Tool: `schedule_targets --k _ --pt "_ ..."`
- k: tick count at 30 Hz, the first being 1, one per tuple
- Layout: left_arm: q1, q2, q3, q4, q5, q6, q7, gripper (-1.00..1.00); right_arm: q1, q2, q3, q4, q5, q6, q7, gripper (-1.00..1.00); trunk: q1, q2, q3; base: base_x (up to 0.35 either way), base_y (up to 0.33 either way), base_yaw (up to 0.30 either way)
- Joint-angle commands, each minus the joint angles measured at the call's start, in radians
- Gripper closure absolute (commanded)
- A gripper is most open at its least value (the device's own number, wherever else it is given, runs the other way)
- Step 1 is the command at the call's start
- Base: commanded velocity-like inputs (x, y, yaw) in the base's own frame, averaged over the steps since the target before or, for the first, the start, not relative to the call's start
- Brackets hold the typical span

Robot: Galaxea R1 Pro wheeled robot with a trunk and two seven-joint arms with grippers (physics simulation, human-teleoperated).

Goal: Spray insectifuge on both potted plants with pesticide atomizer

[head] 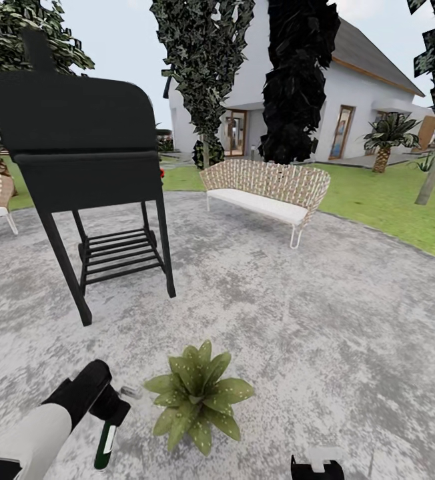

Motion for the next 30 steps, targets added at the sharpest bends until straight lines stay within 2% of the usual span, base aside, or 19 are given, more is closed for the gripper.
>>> schedule_targets --k 1,8,13,16,20,22,27,30 --pt "0.0 -0.001 -0.004 -0.003 -0.011 0.0 -0.01 1.0 -0.001 0.001 -0.008 0.001 0.01 -0.003 -0.004 -1.0 0.0 0.0 -0.001 0.185 0.253 0.0" --pt "-0.001 -0.008 -0.006 -0.006 -0.011 0.0 0.01 1.0 -0.001 0.001 -0.008 0.001 0.011 -0.003 -0.004 -1.0 0.0 0.0 -0.001 0.088 0.057 0.0" --pt "-0.005 0.003 -0.002 -0.035 -0.011 0.006 0.092 1.0 -0.001 0.001 -0.008 0.001 0.011 -0.003 -0.004 -1.0 0.0 0.0 -0.001 0.002 0.001 0.0" --pt "-0.004 0.009 0.0 -0.067 -0.011 0.01 0.105 1.0 -0.001 0.001 -0.008 0.001 0.012 -0.003 -0.004 -1.0 0.0 0.0 -0.001 0.0 0.0 0.0" --pt "-0.003 0.027 0.001 -0.064 -0.006 0.006 0.107 1.0 -0.001 0.001 -0.008 0.001 0.012 -0.004 -0.004 -1.0 0.0 0.0 -0.001 0.0 0.0 0.0" --pt "-0.003 0.021 0.001 -0.062 -0.002 0.004 0.107 1.0 -0.001 0.0 -0.008 0.001 0.012 -0.004 -0.004 -1.0 0.0 0.0 -0.001 0.0 0.0 0.0" --pt "-0.001 -0.015 0.003 -0.06 0.005 0.003 0.106 1.0 -0.001 -0.001 -0.008 0.001 0.012 -0.004 -0.004 -1.0 0.0 0.0 -0.001 0.0 0.0 0.0" --pt "0.031 -0.017 0.003 -0.061 0.004 0.0 0.104 1.0 -0.001 -0.001 -0.008 0.001 0.012 -0.004 -0.004 -1.0 0.0 0.0 -0.001 0.0 0.0 0.0"
